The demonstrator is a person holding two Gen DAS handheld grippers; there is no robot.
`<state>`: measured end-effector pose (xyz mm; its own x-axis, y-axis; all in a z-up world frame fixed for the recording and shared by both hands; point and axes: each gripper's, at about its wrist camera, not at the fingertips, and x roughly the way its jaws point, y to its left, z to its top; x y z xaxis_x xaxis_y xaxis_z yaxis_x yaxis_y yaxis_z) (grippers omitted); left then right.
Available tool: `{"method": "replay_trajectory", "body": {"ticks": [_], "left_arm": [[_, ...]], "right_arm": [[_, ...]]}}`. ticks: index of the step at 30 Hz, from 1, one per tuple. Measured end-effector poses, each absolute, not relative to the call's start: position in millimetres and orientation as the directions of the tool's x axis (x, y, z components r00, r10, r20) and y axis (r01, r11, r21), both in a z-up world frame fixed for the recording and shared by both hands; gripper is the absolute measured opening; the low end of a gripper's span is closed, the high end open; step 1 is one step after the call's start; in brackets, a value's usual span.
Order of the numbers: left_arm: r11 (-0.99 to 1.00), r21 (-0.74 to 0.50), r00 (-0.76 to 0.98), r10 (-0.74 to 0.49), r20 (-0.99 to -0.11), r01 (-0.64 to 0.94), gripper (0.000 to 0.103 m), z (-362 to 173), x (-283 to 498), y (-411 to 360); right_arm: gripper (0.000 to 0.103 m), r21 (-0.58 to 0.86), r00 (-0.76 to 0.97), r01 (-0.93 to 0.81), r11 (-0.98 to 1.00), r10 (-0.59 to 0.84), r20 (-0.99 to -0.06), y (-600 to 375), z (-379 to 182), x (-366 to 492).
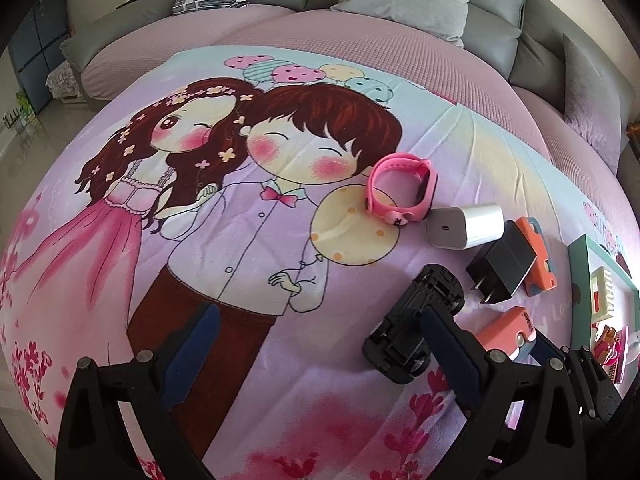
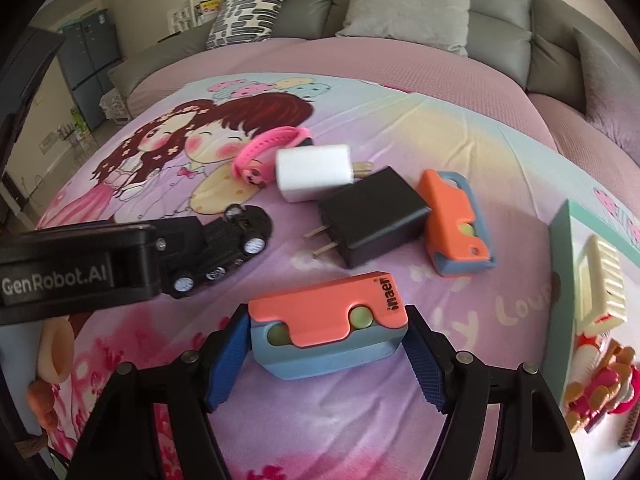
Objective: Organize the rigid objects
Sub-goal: 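Grasp the black toy car with the left tool while the right tool grasps the coral-and-blue case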
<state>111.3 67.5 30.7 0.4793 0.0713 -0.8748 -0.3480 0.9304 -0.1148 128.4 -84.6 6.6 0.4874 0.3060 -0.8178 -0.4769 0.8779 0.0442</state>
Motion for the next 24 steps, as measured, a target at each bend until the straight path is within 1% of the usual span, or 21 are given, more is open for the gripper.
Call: {"method": "replay_trajectory", "body": {"ticks": [7,15,24], "left_arm": [[0.946,-0.084,0.466,0.076,-0.882,-0.312,0.100,28,118,52],[0.959,-0.056,0.466,0.084,-0.881,-0.278,0.100,28,122,38],[0.960,-0.031,0.444,0.099,-0.890,-0.277,0.100,17,129,31]], "right_arm": [[0.076,0.046,0.481,-0.405,0.913,0.256,-0.839,-106,8,131],[0.076,0.007,0.474,-0.413,0.911,0.221,-0.852,-105,12,124],[0.076,0.026,0.466,-0.390,0.920,0.222,-0.856,-113,13,123]]}}
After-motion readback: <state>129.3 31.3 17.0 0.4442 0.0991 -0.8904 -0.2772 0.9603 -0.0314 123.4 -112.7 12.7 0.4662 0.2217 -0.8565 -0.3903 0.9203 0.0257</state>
